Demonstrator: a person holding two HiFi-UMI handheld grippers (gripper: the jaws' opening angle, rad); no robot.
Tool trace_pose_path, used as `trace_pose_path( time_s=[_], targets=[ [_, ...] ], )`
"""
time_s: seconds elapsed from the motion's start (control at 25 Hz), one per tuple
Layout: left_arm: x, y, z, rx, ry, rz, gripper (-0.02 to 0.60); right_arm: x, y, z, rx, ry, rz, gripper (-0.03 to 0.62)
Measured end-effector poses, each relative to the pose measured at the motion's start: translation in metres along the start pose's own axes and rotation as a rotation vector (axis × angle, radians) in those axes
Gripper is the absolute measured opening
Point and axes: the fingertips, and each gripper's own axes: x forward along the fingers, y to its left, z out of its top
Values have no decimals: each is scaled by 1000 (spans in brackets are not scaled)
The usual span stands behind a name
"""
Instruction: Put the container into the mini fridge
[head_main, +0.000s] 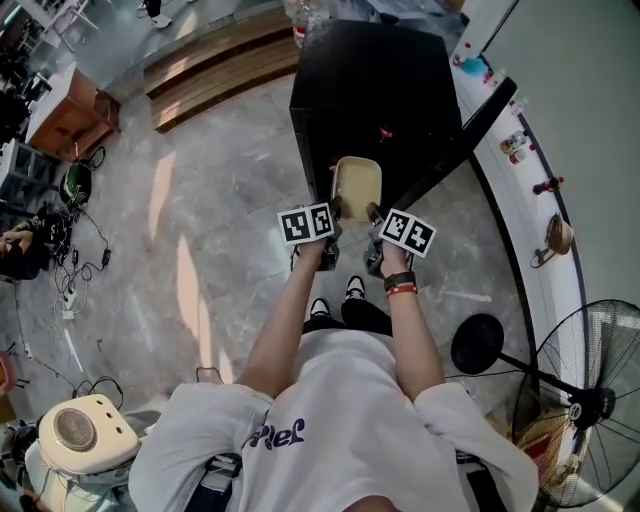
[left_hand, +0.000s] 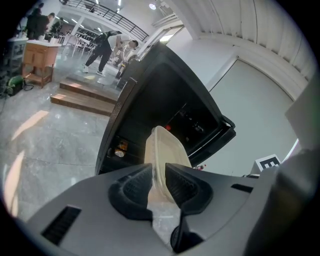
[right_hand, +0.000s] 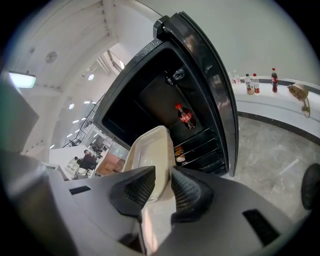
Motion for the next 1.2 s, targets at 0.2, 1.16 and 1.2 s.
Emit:
trace_pose_path(
  time_s=[0.2,1.16,1.2],
  targets=[
    [26,11,3,-1,-6,9,83,26,-14,8,-12,2,6,101],
    [114,81,-9,-23,-30,23,86,126,-65,6,-71,11,14,103],
    [117,82,-8,-22,-31,23,86,129,-66,7,-71,11,14,103]
  ],
)
